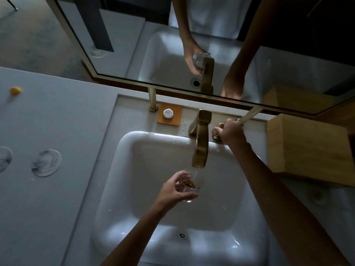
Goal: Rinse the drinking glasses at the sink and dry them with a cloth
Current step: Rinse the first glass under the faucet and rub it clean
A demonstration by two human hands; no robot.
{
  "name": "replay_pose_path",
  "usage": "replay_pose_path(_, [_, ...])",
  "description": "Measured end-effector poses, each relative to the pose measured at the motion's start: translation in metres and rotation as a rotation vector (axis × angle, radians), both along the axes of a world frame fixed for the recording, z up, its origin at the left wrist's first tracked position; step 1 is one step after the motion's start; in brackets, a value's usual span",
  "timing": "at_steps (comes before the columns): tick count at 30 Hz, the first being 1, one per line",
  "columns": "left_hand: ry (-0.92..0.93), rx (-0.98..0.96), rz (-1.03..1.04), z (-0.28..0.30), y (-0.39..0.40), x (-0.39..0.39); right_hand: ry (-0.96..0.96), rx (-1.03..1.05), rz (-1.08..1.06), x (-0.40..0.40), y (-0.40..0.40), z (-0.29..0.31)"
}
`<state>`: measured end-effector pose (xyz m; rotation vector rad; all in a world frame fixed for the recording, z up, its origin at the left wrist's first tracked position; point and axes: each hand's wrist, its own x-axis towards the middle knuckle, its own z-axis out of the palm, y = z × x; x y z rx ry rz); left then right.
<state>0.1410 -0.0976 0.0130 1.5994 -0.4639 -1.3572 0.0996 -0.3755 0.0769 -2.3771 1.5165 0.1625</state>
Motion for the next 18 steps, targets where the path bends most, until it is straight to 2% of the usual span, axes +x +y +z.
replay_pose_path(3, [0.011,0.0,0.014,-0.002,-0.005,0.002,0.072,-0.045,0.053,0.003,0.0,-0.003])
replay_pose_path(8, [-0.002,-0.008,0.02,-0.004,-0.013,0.005,0.031,-0.005,0.103,-0.006,-0.01,-0.011])
replay_pose_path(18, [0.028,-0.022,0.012,-0.003,-0.023,0.007,0.085,-0.026,0.307,-0.018,-0.023,-0.015])
